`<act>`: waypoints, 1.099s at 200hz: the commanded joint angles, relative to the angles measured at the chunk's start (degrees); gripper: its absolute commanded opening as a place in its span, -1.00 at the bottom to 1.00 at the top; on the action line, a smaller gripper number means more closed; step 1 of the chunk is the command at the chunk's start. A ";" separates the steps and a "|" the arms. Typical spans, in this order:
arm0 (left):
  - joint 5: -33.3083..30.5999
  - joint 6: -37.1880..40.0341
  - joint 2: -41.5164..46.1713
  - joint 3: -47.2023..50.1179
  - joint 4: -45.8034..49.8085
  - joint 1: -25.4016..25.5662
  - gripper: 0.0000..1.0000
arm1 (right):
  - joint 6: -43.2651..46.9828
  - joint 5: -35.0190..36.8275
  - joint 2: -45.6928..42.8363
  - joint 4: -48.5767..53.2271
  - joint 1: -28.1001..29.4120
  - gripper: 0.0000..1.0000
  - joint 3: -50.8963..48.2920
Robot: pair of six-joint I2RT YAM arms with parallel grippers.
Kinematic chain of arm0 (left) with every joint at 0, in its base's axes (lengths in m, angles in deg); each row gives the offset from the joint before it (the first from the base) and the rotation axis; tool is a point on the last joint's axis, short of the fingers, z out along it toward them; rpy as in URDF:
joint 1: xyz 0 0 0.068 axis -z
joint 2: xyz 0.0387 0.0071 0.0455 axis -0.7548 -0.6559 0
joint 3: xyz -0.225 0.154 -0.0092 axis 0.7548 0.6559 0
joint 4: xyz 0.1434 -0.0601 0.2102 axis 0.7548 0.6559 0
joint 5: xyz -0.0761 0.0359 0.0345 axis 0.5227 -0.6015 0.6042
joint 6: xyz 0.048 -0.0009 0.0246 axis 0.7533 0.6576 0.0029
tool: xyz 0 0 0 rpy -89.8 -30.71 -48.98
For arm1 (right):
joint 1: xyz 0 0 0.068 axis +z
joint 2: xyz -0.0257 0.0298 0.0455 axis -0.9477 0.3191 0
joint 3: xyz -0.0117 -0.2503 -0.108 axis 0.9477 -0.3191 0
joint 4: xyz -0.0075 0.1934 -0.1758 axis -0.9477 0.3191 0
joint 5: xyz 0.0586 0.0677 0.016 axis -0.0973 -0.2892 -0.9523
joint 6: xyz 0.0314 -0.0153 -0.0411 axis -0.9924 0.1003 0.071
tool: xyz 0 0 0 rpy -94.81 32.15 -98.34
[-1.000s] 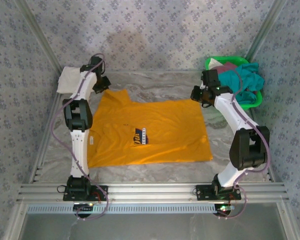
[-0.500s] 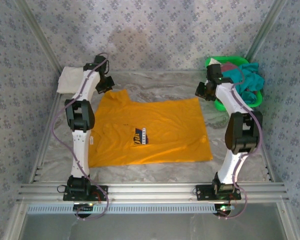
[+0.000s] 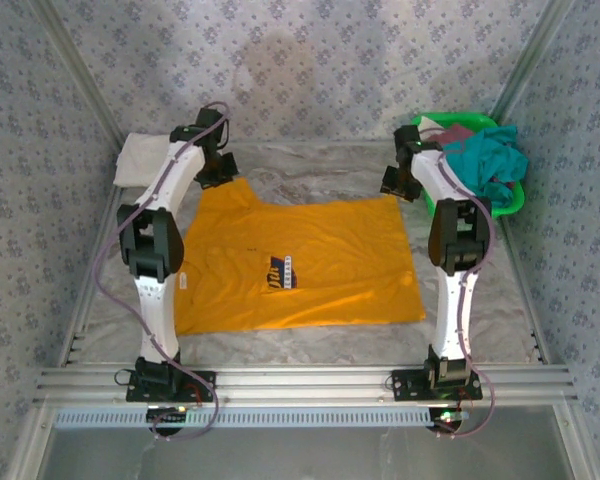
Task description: Fold and stack the t-shirts
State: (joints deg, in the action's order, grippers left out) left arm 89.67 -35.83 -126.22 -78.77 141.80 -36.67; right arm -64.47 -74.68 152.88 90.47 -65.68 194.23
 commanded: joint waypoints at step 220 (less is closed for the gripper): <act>-7.28 3.47 2.68 13.33 -10.42 -3.18 -1.00 | -2.92 4.01 16.29 7.24 0.96 -0.80 17.66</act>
State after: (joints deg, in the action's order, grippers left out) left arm 84.10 -34.74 -120.70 -60.87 132.11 -38.92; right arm -66.32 -70.35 166.91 97.24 -64.08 209.49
